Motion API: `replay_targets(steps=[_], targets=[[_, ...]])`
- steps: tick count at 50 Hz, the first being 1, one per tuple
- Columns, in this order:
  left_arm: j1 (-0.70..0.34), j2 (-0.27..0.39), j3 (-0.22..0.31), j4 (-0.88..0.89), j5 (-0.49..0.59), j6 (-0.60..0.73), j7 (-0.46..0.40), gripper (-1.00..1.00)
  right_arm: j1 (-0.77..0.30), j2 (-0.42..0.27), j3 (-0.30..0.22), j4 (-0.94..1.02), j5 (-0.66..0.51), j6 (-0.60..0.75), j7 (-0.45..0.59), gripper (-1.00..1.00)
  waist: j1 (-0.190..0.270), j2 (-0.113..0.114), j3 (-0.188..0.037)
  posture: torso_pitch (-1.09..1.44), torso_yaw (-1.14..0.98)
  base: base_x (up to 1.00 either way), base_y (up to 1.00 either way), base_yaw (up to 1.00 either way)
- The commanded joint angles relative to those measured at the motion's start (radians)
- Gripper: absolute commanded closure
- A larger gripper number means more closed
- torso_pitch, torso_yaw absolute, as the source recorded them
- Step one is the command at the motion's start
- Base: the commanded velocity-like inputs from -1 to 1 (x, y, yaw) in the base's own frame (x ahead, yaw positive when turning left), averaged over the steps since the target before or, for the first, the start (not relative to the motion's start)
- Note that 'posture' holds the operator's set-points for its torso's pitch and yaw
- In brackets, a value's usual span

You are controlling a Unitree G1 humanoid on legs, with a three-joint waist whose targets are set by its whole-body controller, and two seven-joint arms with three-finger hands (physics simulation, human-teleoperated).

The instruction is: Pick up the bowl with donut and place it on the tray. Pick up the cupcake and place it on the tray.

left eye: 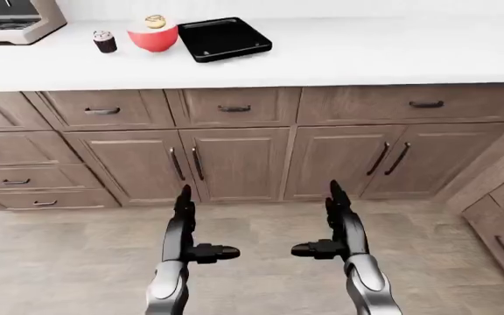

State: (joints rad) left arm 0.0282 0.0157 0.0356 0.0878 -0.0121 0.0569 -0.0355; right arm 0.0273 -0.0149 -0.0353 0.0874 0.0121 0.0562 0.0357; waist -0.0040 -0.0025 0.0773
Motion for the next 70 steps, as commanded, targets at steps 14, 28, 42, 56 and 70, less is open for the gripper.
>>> replay_targets(steps=[14,28,42,56,70], targets=[[-0.021,0.006,0.003,-0.145,0.008,-0.022,0.021,-1.0,-0.032,-0.002,0.004,-0.097,-0.015,-0.031,-0.004,-1.0,0.008,-0.005,-0.079,0.0,0.0,0.0,0.0,0.0],[-0.298,0.079,0.079,-0.912,-0.01,0.851,-0.011,-1.0,-0.183,-0.036,-0.041,-0.639,-0.002,0.496,-0.046,-1.0,0.009,0.001,-0.092,0.0,0.0,0.0,0.0,0.0],[-0.48,0.172,0.173,-0.976,-0.106,1.062,0.012,-1.0,-0.3,-0.054,-0.067,-0.845,0.054,0.701,-0.074,-1.0,-0.004,-0.043,-0.074,0.0,0.0,0.0,0.31,0.0],[-0.532,0.227,0.232,-0.993,-0.217,1.132,0.048,-1.0,-0.341,-0.05,-0.044,-0.926,0.067,0.792,-0.091,-1.0,-0.011,0.039,-0.04,0.0,0.0,0.08,0.64,0.0],[-0.51,0.242,0.232,-0.976,-0.229,1.101,0.047,-1.0,-0.319,-0.06,-0.048,-0.932,0.095,0.783,-0.105,-1.0,-0.021,-0.018,-0.051,0.0,0.0,0.23,0.64,0.0]])
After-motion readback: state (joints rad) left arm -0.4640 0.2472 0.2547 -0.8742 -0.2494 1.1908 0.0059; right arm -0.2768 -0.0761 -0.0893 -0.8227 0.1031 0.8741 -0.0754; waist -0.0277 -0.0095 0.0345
